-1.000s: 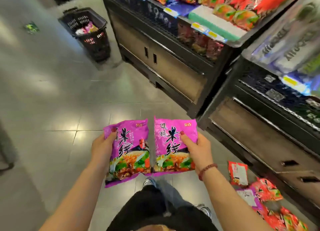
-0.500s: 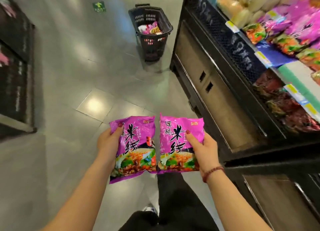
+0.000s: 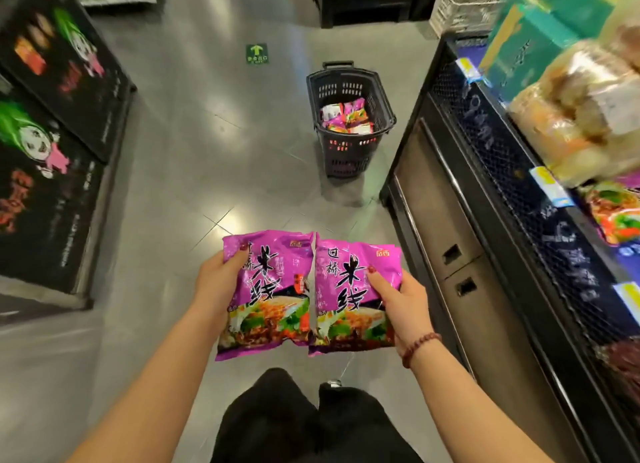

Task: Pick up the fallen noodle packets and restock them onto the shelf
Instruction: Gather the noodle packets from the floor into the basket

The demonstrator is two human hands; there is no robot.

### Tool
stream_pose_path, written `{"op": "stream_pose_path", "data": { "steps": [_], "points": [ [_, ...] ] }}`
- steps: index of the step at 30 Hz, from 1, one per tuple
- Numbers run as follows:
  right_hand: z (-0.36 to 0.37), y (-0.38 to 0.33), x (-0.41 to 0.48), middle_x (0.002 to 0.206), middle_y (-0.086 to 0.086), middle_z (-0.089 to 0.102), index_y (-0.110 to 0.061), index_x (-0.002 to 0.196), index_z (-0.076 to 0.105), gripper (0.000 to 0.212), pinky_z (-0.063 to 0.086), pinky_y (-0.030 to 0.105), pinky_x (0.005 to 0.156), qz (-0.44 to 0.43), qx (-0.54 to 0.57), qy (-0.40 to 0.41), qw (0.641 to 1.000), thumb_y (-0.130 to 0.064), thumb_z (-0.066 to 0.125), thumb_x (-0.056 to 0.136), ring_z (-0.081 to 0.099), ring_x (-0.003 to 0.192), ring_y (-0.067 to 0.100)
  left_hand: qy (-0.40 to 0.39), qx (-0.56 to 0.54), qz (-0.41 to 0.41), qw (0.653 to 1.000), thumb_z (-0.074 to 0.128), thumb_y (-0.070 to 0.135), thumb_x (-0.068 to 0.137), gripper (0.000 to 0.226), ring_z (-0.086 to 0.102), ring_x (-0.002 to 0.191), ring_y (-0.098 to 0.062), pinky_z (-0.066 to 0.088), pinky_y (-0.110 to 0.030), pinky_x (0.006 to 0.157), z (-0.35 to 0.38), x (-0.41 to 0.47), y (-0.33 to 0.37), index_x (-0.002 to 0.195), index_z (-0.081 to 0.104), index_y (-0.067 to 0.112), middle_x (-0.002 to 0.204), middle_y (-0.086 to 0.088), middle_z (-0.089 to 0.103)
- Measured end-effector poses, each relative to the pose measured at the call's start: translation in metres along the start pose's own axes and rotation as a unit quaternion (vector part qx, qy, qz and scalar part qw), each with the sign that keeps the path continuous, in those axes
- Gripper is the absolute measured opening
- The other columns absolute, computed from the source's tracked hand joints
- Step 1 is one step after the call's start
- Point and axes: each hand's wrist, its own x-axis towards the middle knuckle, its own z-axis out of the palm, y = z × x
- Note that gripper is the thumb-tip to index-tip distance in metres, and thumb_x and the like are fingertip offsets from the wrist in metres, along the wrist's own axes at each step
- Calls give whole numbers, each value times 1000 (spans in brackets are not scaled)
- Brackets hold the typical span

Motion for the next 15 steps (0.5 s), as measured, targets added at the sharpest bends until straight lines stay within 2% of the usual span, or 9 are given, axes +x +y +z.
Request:
{"op": "stream_pose_path", "data": {
  "steps": [5,9,12,15],
  "points": [
    [27,-30,87,95,14,72,-9,94,67,9,55,49,87,20,25,12,999,-18,65,90,69,94,32,-8,-6,-13,1000,53,27,99,22,67,68,-30,55,-46,75,25,82,42,92,63,9,76,-13,68],
    [57,-63,171,98,21,71,-5,96,67,16,54,56,86,4,26,40,999,-18,68,88,67,94,38,-26,-26,-29,999,54,26,98,24,70,86,-38,55,-54,86,44,168,88,105,64,5,91,-19,73],
    [86,-97,232,98,23,70,-4,94,66,22,53,59,85,-5,24,60,998,-23,71,85,66,95,42,-33,-33,-31,998,55,25,98,27,70,91,-39,54,-55,88,57,233,134,111,65,4,100,-22,72],
    [113,-136,283,101,29,65,1,95,63,33,51,62,85,-6,16,71,997,-28,72,83,65,94,43,-54,-31,-38,997,55,25,98,25,70,91,-39,54,-56,88,70,290,179,110,65,5,99,-21,73]
  ]
}}
